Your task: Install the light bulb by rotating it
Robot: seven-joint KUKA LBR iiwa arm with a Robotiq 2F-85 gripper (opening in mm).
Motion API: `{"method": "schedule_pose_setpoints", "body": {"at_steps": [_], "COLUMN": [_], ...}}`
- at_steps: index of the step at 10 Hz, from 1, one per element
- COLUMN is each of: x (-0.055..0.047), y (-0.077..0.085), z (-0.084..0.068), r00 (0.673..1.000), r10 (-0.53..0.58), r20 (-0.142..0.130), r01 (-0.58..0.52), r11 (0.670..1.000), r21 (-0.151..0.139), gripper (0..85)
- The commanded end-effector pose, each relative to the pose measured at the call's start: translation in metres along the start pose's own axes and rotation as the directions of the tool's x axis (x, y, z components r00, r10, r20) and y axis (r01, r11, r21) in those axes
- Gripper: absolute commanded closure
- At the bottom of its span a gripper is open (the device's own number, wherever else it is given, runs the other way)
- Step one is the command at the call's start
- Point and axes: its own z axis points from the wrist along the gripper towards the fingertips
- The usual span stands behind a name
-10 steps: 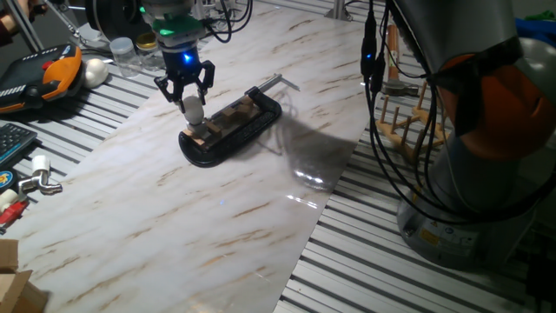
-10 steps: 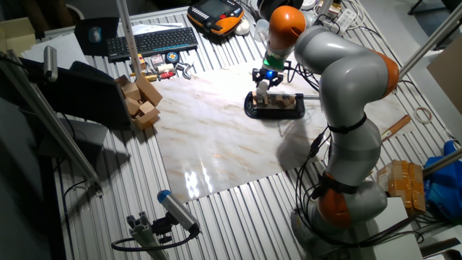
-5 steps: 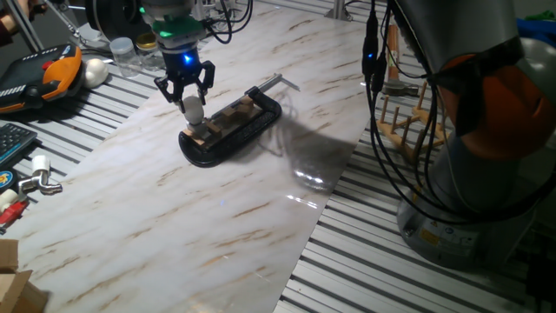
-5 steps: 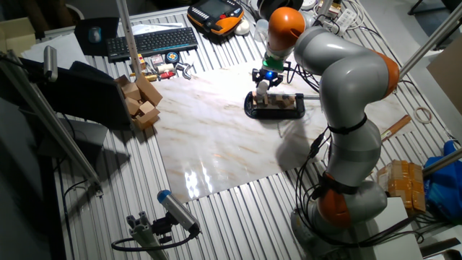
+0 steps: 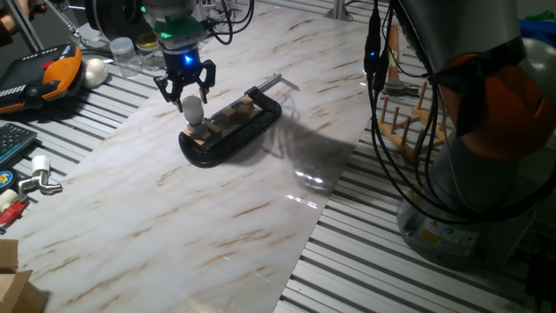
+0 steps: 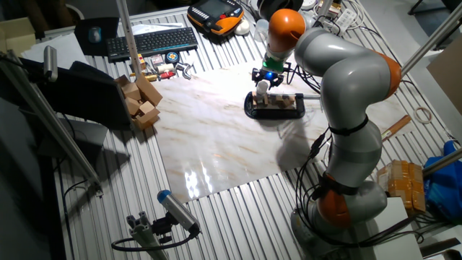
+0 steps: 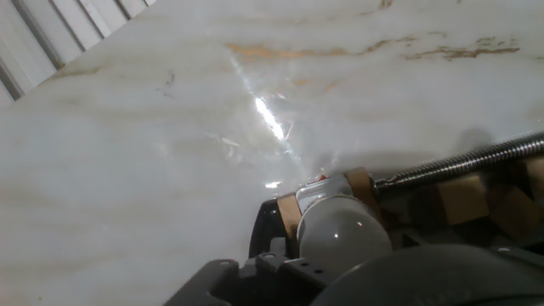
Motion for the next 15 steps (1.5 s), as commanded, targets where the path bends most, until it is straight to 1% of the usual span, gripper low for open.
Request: {"method": "schedule_pose_setpoints", "body": {"at_steps": [1, 3, 4, 6, 7, 8, 9, 11, 13, 14, 15], "x": [0.000, 0.000, 0.000, -0.001, -0.001, -0.002, -0.002, -0.002, -0.002, -0.003, -0.003], "y": [0.000, 0.000, 0.000, 0.000, 0.000, 0.000, 0.000, 0.000, -0.001, -0.001, -0.001], "z": [-0.001, -0.002, -0.003, -0.005, -0.007, -0.012, -0.014, -0.015, -0.018, -0.020, -0.024], "r00": [1.000, 1.000, 0.998, 0.992, 0.989, 0.986, 0.984, 0.980, 0.974, 0.971, 0.967], "r10": [0.001, -0.023, -0.062, -0.121, -0.140, -0.159, -0.168, -0.191, -0.220, -0.236, -0.252], "r20": [0.005, 0.011, 0.020, 0.039, 0.045, 0.049, 0.051, 0.053, 0.049, 0.048, 0.042], "r01": [-0.001, 0.023, 0.062, 0.120, 0.140, 0.159, 0.168, 0.190, 0.220, 0.236, 0.253], "r11": [1.000, 1.000, 0.998, 0.993, 0.990, 0.987, 0.986, 0.982, 0.975, 0.972, 0.968], "r21": [0.005, -0.001, -0.001, 0.007, 0.007, 0.014, 0.014, 0.009, 0.007, 0.003, 0.002], "gripper": [17.0, 17.0, 17.0, 17.0, 17.0, 17.0, 17.0, 17.0, 17.0, 34.0, 34.0]}}
